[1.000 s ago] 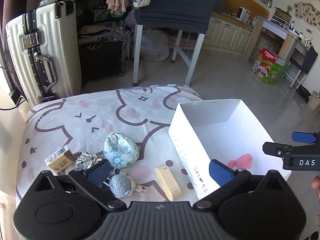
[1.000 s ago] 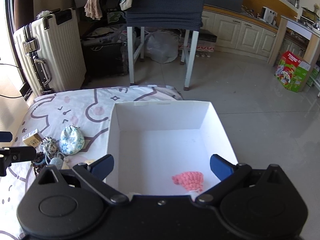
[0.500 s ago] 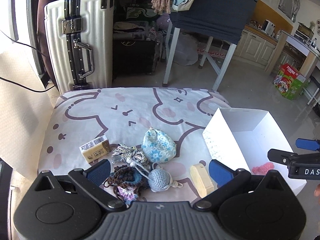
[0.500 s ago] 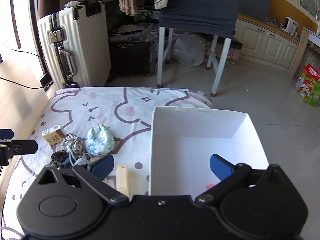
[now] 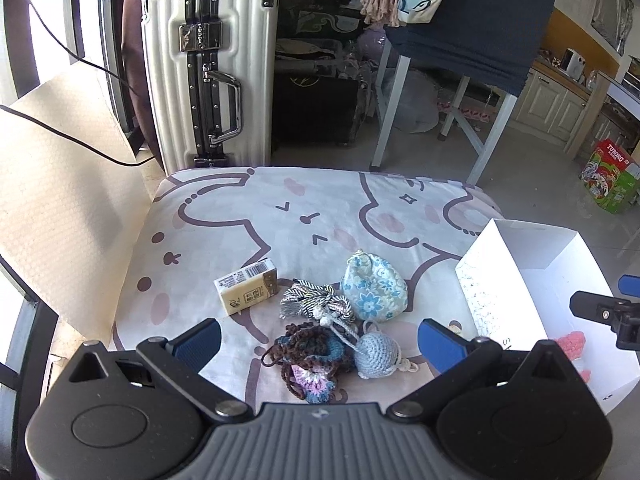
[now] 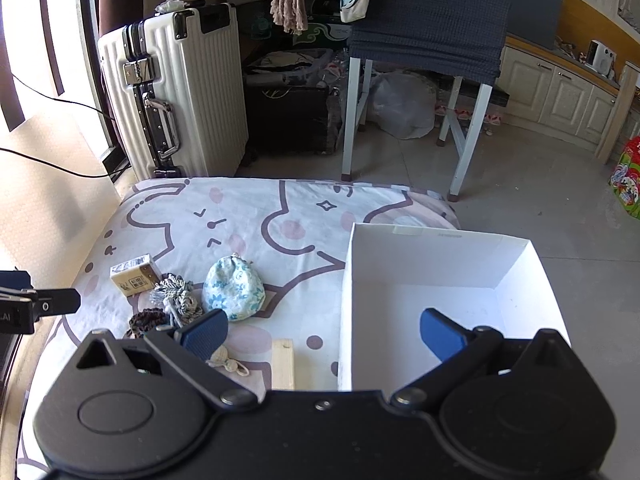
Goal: Organize objects
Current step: 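Withdraw both tools from the box back toward the remaining toys, then grasp the wooden block with the right tool while the left tool grasps the brown-purple crocheted pouch, then lift the wooden block and brown-purple pouch and carry both over the white box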
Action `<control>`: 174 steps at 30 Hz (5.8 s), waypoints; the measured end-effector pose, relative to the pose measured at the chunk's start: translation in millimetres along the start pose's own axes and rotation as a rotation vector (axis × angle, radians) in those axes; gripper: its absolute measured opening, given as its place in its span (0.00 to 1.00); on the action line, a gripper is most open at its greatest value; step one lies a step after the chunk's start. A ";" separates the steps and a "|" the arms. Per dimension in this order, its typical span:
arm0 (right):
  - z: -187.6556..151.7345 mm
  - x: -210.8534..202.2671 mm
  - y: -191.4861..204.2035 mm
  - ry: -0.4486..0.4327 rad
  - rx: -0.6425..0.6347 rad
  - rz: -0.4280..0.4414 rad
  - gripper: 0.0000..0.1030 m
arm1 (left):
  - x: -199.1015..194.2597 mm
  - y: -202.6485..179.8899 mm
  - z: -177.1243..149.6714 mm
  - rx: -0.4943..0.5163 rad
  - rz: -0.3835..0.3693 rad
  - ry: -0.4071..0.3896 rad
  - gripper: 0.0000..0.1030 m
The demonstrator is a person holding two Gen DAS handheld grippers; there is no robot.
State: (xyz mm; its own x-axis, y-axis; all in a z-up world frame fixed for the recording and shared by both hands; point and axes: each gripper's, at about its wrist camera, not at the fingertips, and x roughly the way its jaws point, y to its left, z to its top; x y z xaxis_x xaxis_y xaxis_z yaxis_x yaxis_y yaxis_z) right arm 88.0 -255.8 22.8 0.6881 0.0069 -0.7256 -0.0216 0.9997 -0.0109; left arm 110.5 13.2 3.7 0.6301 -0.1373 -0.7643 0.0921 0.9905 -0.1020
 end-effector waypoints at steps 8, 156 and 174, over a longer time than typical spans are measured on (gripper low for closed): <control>2.1 6.7 10.0 0.004 -0.008 0.010 1.00 | 1.9 5.3 -3.2 -0.010 0.049 -0.011 1.00; -2.0 -3.7 -24.2 -0.049 0.072 0.076 0.23 | 0.3 -83.6 13.5 0.066 -0.096 -0.125 0.29; -18.7 -15.5 -103.8 -0.045 0.164 -0.014 0.23 | 17.0 -161.9 8.3 0.176 -0.223 -0.098 0.29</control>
State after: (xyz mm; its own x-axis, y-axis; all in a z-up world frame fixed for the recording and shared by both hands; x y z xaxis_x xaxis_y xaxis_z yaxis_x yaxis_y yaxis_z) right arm 66.0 -360.2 22.4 0.7195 -0.0096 -0.6945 0.1046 0.9900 0.0947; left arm 112.7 -149.6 12.5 0.6500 -0.3598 -0.6694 0.3637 0.9207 -0.1417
